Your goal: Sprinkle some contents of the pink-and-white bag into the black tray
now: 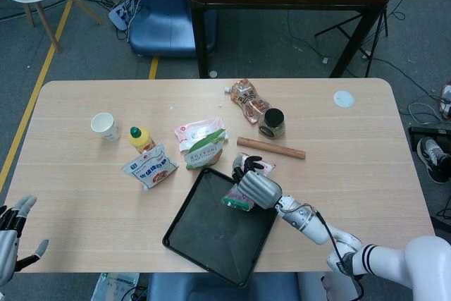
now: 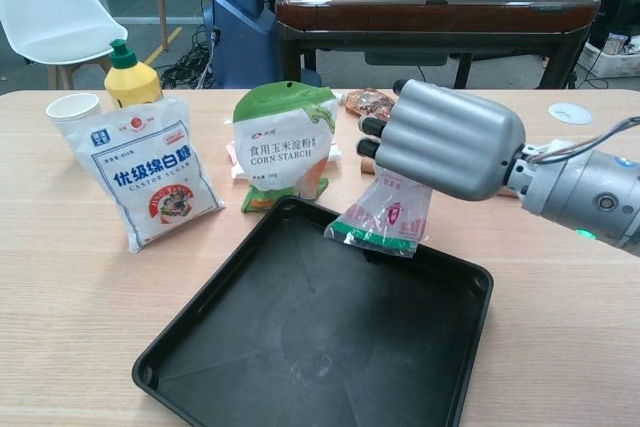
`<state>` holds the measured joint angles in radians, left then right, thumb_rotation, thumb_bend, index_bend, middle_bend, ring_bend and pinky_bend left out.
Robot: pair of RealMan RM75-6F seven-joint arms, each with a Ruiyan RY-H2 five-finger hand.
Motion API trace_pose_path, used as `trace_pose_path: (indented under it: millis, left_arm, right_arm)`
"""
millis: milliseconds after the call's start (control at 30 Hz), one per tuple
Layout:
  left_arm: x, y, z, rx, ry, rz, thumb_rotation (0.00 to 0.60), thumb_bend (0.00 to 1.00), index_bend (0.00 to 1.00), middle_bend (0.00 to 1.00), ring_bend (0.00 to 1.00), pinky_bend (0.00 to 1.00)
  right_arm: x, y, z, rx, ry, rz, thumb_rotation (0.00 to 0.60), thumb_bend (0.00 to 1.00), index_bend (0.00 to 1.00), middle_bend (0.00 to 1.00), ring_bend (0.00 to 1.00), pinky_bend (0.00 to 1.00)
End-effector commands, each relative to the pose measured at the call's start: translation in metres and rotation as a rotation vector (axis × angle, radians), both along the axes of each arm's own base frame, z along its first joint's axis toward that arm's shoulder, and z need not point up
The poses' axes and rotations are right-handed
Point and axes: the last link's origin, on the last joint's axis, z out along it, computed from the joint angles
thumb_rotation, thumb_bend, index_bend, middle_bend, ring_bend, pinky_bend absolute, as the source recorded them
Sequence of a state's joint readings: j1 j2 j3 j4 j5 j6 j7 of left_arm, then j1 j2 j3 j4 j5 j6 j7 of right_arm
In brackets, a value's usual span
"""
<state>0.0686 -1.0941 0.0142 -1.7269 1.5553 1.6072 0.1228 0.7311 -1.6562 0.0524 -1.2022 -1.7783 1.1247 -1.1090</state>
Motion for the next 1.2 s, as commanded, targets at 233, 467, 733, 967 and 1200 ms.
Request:
trace_pose_path:
  millis: [233,467,733,967,1200]
  left_arm:
    - [-0.001,-0.001,0.0,0.003,-0.002,0.003,0.6,0.25,0.1,0.11,0.15,0.06]
    - [-0.002,-0.002,0.001,0.005,-0.004,0.01,0.6,0.25,0.1,0.11,0.15,0.06]
    - [-0.003,-0.002,0.0,0.006,-0.008,0.014,0.6,0.25,0.1,0.11,0.15,0.06]
    - [-0.003,-0.003,-0.001,0.005,-0.012,0.015,0.6,0.25,0.1,0.11,0.15,0.06]
    - [-0.004,-0.003,0.0,0.006,-0.011,0.016,0.6,0.25,0.1,0.11,0.15,0.06]
  right_arm:
    - [0.0,0.0,-0.006,-0.08,0.061,0.059,0.6,0.49,0.69,0.65,0.66,0.52]
    - [-0.004,-0.002,-0.011,-0.143,0.104,0.032,0.6,0.49,0.69,0.65,0.66,0.52]
    - [-0.01,-0.004,-0.021,-0.184,0.165,-0.015,0.6,0.49,0.69,0.65,0.66,0.51]
    - [-0.012,0.001,-0.026,-0.184,0.179,-0.008,0.6,0.49,0.69,0.65,0.66,0.49]
    - [-0.016,0.001,-0.029,-0.182,0.184,-0.037,0.6,0.49,0.69,0.64,0.66,0.48]
